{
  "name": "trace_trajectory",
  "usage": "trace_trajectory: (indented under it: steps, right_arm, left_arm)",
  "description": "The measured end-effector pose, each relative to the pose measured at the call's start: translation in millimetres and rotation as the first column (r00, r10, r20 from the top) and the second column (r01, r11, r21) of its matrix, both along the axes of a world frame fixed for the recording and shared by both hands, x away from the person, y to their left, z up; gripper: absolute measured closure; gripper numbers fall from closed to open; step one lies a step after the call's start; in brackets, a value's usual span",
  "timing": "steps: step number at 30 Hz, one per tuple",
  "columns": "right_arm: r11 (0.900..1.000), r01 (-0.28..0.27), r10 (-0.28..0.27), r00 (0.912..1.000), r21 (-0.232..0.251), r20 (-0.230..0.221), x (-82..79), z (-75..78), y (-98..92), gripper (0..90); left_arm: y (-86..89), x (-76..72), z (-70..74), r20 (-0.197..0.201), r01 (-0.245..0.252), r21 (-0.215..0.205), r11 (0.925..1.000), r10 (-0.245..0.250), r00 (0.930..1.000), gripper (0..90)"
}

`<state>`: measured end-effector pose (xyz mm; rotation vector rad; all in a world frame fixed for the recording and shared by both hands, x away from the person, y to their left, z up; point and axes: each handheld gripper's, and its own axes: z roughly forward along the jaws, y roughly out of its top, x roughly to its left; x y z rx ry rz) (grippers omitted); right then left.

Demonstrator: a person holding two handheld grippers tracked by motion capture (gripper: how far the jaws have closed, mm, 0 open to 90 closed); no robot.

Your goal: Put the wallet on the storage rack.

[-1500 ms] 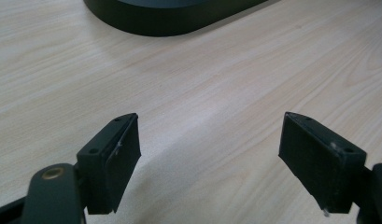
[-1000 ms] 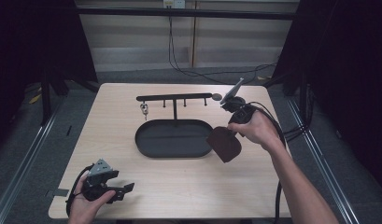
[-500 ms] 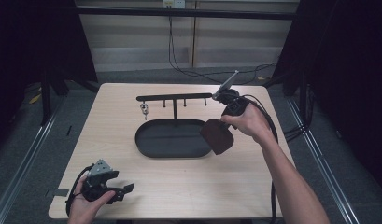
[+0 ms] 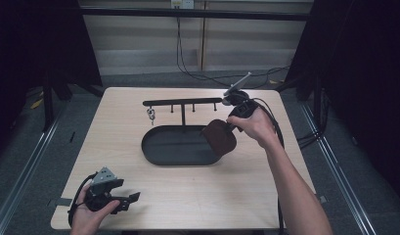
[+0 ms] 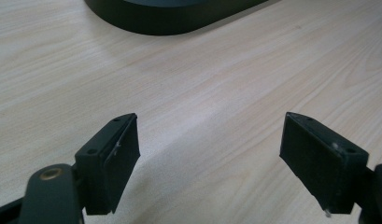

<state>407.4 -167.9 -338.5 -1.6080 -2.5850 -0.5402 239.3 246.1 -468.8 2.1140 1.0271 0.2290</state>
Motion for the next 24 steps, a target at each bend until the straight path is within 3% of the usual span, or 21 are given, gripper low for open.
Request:
trace_trajectory:
  steps: [2,10,24]
  right_arm:
    - [1.0,-0.002,0.001,0.9992,0.018,0.039,1.1,-3.0,-0.7,82.6]
    - [0.995,0.044,-0.048,0.9977,0.09,0.048,6.3,-15.5,-3.5,82.6]
    - [0.985,0.068,-0.072,0.9972,0.158,0.018,16.3,-38.4,-2.1,82.6]
  left_arm:
    - [0.0,0.0,0.0,0.0,0.0,0.0,1.0,0.0,1.0,19.7]
    - [0.5,0.1,0.2,0.0,-0.002,-0.001,1.0,0.002,1.0,19.7]
    - [0.2,0.7,0.0,-0.003,0.004,0.001,1.0,-0.004,1.0,19.7]
